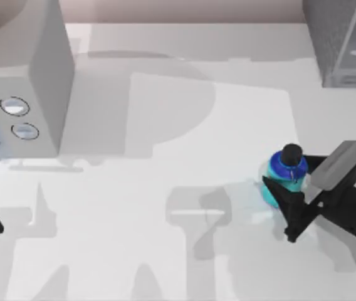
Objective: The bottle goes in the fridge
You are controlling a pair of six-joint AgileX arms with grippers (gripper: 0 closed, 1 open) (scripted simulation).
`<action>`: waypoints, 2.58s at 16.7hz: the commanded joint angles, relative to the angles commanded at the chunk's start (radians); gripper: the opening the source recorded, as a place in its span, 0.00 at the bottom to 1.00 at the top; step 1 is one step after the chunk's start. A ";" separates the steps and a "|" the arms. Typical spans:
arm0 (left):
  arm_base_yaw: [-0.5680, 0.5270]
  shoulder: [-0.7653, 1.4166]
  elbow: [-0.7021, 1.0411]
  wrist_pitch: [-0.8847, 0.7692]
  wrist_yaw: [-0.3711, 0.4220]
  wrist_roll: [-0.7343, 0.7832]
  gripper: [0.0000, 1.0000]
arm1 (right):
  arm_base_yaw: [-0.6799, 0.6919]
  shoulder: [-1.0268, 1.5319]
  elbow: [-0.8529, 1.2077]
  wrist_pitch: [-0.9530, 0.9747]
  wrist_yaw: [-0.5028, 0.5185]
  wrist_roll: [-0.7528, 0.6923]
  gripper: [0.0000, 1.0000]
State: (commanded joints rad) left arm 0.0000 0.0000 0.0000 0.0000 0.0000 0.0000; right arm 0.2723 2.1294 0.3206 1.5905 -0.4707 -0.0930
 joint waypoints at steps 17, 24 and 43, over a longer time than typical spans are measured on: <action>0.000 0.000 0.000 0.000 0.000 0.000 1.00 | -0.440 -0.409 -0.022 -0.479 -0.430 -0.147 0.01; 0.000 0.000 0.000 0.000 0.000 0.000 1.00 | -0.425 -0.468 -0.027 -0.516 -0.402 -0.137 0.01; 0.000 0.000 0.000 0.000 0.000 0.000 1.00 | -0.293 -1.981 -0.291 -1.479 0.383 0.073 0.01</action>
State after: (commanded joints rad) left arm 0.0000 0.0000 0.0000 0.0000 0.0000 0.0000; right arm -0.0204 0.1488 0.0296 0.1115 -0.0876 -0.0203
